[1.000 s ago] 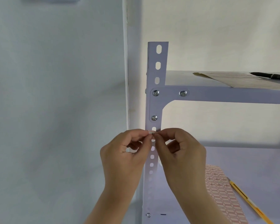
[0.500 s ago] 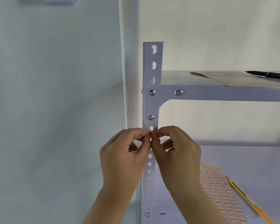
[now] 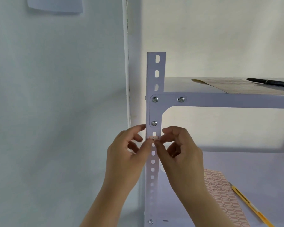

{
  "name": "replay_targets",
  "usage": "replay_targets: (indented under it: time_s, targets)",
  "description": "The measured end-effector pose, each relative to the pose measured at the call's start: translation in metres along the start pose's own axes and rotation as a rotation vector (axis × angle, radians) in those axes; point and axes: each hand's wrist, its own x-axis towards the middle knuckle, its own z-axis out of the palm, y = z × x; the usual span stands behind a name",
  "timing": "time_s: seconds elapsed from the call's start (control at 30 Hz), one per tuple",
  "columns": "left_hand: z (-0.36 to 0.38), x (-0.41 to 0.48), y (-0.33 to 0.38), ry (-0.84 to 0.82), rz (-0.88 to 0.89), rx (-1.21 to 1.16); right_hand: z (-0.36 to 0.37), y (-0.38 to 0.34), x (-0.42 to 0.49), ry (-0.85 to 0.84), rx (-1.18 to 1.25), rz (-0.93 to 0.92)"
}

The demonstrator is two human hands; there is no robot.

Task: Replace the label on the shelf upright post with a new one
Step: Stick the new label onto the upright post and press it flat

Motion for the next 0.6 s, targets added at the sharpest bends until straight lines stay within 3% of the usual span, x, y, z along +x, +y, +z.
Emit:
replay_targets:
  time_s: [0.17, 0.4, 0.6]
  targets:
    - [-0.001, -0.002, -0.002, -0.196, -0.09, -0.273, -0.002, 0.002, 0.003, -0.05, 0.098, 0.062]
    - [0.006, -0.002, -0.007, -0.144, -0.043, -0.182, 0.005, 0.005, 0.006, -0.021, 0.177, 0.086]
    - [0.007, -0.001, -0.006, -0.134, -0.086, -0.245, 0.005, 0.005, 0.008, -0.05, 0.173, 0.048]
